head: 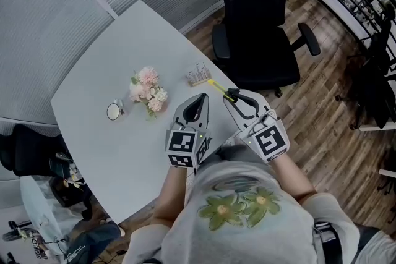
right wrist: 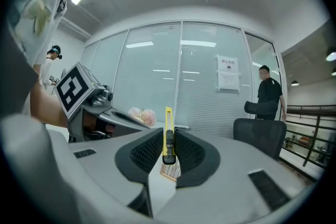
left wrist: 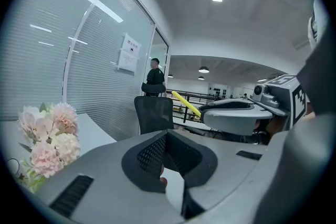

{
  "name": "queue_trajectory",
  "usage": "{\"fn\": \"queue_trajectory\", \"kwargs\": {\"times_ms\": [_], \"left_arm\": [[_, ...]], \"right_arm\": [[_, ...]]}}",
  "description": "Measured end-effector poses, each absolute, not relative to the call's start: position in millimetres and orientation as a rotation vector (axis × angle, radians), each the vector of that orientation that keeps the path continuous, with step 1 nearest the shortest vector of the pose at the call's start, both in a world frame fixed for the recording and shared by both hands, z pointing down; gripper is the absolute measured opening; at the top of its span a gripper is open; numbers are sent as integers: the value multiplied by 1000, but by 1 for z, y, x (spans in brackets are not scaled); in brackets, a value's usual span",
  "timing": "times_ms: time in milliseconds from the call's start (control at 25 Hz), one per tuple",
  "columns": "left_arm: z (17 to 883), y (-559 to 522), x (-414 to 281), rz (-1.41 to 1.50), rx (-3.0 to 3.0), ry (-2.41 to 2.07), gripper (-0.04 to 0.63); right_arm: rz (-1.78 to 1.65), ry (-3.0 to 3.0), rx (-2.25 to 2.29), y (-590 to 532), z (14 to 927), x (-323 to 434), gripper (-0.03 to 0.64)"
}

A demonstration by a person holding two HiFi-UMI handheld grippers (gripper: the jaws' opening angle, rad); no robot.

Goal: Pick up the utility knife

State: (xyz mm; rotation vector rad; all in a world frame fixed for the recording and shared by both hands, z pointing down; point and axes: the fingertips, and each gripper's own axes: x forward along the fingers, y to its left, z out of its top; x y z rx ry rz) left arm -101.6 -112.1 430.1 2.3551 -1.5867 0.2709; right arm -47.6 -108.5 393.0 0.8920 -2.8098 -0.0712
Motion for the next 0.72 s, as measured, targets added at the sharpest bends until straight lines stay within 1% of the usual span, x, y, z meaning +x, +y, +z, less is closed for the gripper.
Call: {"fn": "queue_trajectory", "kwargs": {"times_ms": [280, 720], "left_arm": [[418, -101, -96, 266, 2393, -1545, 11], [406, -90, -104, 251, 2414, -1532, 11]], "right_arm": [[-84, -2817, 956, -97, 372, -44, 71], [-70, -2817, 994, -84, 365, -48, 71]]}}
